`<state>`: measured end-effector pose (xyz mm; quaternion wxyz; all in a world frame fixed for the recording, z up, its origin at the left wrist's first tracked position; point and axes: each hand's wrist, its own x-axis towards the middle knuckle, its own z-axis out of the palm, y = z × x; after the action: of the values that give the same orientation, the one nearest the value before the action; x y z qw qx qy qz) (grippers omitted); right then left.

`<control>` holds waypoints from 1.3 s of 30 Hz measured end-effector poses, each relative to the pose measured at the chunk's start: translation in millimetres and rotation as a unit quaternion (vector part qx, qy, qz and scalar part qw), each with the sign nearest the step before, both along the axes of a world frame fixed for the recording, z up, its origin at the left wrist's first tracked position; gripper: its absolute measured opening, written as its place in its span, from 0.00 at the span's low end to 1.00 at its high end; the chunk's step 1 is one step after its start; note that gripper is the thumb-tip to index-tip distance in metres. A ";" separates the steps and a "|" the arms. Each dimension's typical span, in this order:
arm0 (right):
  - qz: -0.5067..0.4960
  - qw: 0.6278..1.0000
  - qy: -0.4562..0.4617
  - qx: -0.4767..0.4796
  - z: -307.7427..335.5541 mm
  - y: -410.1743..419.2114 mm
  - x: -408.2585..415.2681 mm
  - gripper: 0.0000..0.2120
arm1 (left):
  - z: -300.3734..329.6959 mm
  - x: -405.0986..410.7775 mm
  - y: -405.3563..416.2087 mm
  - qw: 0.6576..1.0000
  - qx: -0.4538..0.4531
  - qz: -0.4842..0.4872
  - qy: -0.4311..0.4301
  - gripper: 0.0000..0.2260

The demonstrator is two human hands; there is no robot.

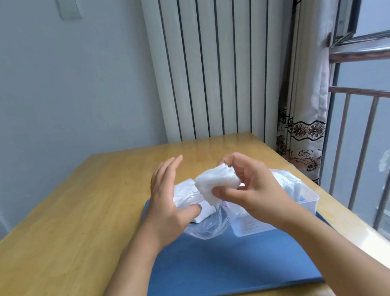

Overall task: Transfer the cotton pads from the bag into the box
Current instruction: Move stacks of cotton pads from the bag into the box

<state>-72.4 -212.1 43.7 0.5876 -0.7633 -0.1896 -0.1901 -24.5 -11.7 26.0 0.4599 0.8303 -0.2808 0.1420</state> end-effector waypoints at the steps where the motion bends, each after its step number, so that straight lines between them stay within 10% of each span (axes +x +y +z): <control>1: -0.006 1.000 -0.006 -0.025 0.2 -2.5 -1.0 0.15 | 5.5 -7.8 -3.7 0.997 -0.050 -0.040 -0.033 0.41; 6: -0.015 0.998 -0.041 -0.039 1.2 -0.9 -5.1 0.34 | 7.3 -32.6 -35.0 0.992 -0.093 -0.063 -0.057 0.26; 16: 0.084 0.962 0.077 0.247 5.0 25.8 -17.4 0.36 | 6.6 -41.3 -53.3 0.948 -0.279 -0.122 0.095 0.14; 24: 0.081 0.987 0.037 0.137 1.4 22.2 -17.4 0.35 | 4.3 -39.5 -55.9 0.946 -0.267 -0.143 0.113 0.18; 30: -0.150 0.971 -0.183 0.045 5.3 15.8 -15.6 0.18 | 8.6 -38.6 -51.6 0.937 -0.338 -0.070 0.060 0.14; 39: -0.161 0.971 -0.177 -0.001 6.4 7.6 -9.5 0.13 | 11.0 -37.7 -51.5 0.943 -0.321 -0.085 0.032 0.15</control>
<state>-81.9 -204.5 50.1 0.5058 -0.7383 -0.1659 -0.4142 -62.2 -63.2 37.0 0.7211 0.6159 -0.2753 0.1578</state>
